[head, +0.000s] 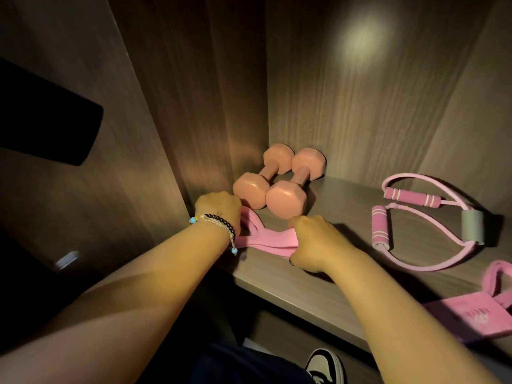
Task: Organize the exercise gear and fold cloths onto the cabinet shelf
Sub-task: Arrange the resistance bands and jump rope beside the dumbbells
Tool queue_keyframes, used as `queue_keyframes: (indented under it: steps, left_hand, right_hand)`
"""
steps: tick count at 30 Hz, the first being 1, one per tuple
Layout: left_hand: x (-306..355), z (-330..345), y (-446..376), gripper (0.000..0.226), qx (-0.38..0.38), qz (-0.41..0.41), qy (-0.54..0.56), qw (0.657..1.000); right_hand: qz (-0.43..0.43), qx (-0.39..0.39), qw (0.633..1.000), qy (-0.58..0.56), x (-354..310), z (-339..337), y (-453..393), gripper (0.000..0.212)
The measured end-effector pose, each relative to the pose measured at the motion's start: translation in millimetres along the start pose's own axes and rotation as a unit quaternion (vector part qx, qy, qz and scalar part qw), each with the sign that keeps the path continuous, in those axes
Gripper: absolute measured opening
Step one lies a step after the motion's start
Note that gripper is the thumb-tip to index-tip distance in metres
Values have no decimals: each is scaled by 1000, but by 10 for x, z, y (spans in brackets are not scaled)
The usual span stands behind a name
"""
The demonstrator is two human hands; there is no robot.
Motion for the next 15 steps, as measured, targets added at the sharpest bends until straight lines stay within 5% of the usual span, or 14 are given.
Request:
queue_keyframes:
  steps: [15]
  left_hand:
    - [61,33,90,34,47,-5,-111,993]
  right_hand:
    - [-23,-36,999,-3,-81,26,-23,25]
Point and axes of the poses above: each hand's wrist, its own y-axis away from the middle knuckle, its own z-axis out of the palm, x = y × z, the point moved 7 cm from there along -y, towards the middle knuckle, and after that the axes turned 4 degrees about -y, right-handed, at the moved point
